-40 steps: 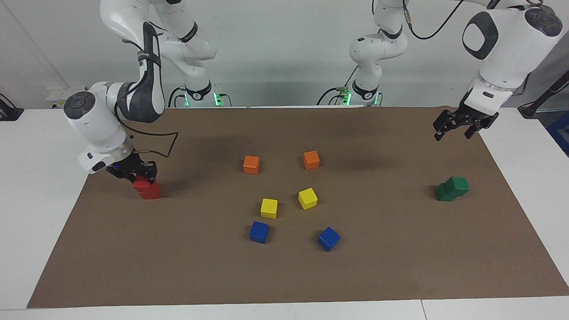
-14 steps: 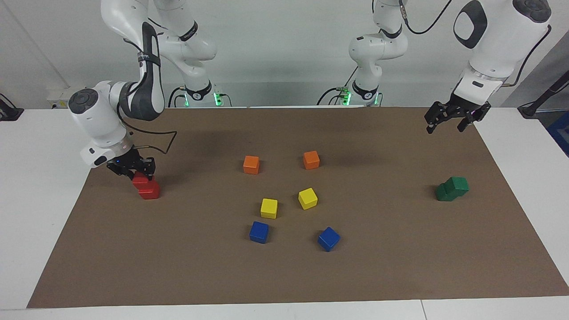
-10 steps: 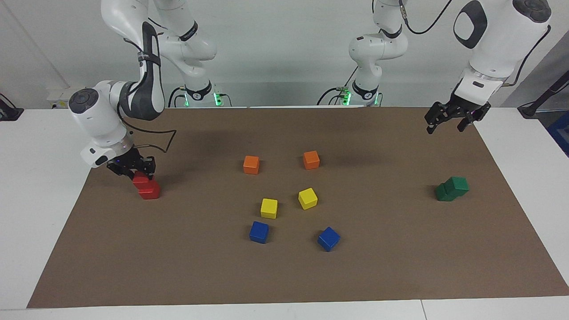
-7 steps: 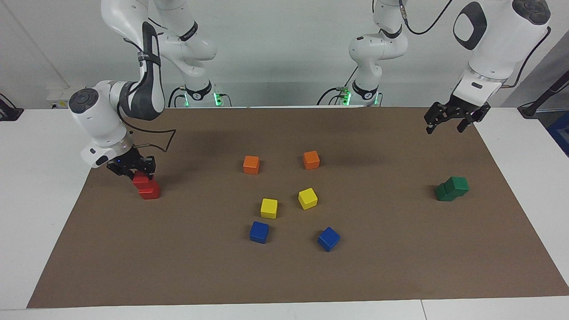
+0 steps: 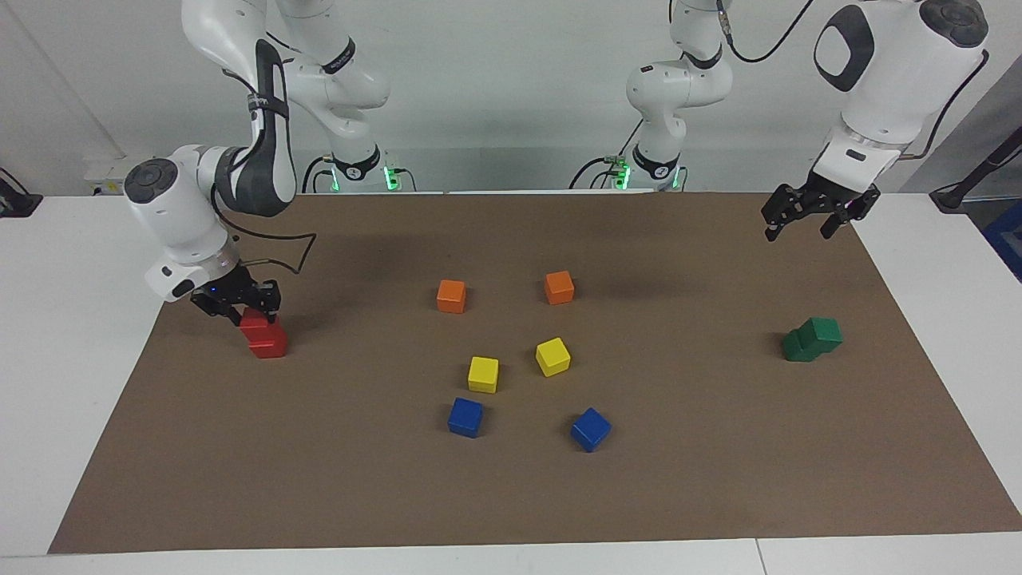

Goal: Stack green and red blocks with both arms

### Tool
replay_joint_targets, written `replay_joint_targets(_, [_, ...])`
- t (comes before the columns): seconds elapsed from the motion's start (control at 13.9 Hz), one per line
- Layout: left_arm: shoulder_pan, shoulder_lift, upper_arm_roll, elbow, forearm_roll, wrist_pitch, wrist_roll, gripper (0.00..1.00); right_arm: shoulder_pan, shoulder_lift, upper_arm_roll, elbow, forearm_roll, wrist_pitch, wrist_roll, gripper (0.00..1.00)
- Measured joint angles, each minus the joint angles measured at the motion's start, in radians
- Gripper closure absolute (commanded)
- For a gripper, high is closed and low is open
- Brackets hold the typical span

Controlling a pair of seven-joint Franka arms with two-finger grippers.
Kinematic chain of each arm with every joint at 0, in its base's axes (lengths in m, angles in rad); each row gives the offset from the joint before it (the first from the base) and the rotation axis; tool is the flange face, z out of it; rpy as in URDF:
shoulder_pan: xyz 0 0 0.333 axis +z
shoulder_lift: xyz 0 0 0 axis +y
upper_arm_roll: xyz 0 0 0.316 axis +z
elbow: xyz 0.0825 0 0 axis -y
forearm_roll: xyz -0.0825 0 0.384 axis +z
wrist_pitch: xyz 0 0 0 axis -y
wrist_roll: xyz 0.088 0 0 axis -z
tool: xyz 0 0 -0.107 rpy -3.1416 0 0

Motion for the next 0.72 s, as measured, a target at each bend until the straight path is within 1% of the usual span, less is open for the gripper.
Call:
replay_joint_targets(0.36, [0.0, 0.0, 0.001, 0.0, 0.0, 0.0, 0.0, 0.0, 0.0, 0.0, 0.0, 0.0, 0.0, 0.001, 0.0, 0.0])
replay_joint_targets(0.5, [0.0, 0.0, 0.001, 0.0, 0.0, 0.0, 0.0, 0.0, 0.0, -0.001, 0.0, 0.019, 0.0, -0.013, 0.0, 0.0])
replay_joint_targets(0.72, [0.0, 0.0, 0.001, 0.0, 0.0, 0.0, 0.0, 0.0, 0.002, -0.023, 0.003, 0.113, 0.0, -0.131, 0.005, 0.0])
